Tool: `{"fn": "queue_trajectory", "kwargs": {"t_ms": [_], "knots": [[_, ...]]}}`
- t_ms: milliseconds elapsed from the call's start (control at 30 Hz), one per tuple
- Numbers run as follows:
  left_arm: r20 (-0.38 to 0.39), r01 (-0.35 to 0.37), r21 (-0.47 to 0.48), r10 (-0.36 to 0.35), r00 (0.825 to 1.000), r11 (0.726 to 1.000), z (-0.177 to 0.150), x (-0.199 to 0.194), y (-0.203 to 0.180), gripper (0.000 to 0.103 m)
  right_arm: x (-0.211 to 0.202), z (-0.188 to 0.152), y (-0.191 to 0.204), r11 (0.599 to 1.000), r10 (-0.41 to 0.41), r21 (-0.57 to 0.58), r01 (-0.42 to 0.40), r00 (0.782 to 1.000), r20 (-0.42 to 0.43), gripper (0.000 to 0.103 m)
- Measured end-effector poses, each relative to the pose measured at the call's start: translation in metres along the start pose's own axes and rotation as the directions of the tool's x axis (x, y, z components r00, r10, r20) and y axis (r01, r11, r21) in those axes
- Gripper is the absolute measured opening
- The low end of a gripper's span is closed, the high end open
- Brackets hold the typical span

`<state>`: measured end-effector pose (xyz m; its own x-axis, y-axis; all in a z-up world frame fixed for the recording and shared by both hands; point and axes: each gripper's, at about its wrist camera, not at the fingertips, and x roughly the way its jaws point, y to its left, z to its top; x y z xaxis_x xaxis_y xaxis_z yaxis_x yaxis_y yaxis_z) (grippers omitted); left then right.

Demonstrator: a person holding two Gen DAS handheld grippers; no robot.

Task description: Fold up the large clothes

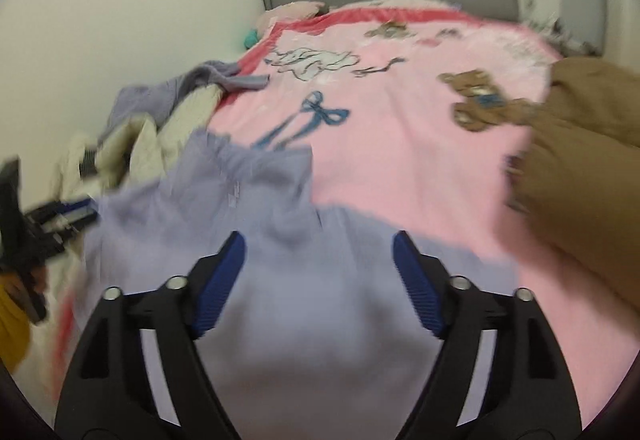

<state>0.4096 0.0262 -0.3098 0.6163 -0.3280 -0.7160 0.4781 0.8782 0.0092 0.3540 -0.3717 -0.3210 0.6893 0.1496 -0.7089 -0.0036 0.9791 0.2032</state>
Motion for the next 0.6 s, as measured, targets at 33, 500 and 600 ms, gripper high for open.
{"fn": "queue_trajectory", "kwargs": {"t_ms": [33,500,600], "knots": [[0.001,-0.013,-0.028,0.013,1.000,1.000,-0.012,-0.014,-0.001,0.061,-0.018,-0.020,0.008,0.999,-0.041,-0.032,0.041,0.999,-0.009,0.078],[-0.310,-0.072,0.045,0.082,0.947,0.996,-0.238,-0.170,-0.061,0.070,-0.174,-0.247,0.075,0.932,-0.339,-0.241,0.271,0.887,-0.315,0.078],[-0.303,-0.062,0.028,0.068,0.951,0.998,-0.262,-0.196,-0.058,0.071,-0.192,-0.277,0.087,0.895,-0.402,-0.330,0.299,0.861,-0.311,0.079]]}}
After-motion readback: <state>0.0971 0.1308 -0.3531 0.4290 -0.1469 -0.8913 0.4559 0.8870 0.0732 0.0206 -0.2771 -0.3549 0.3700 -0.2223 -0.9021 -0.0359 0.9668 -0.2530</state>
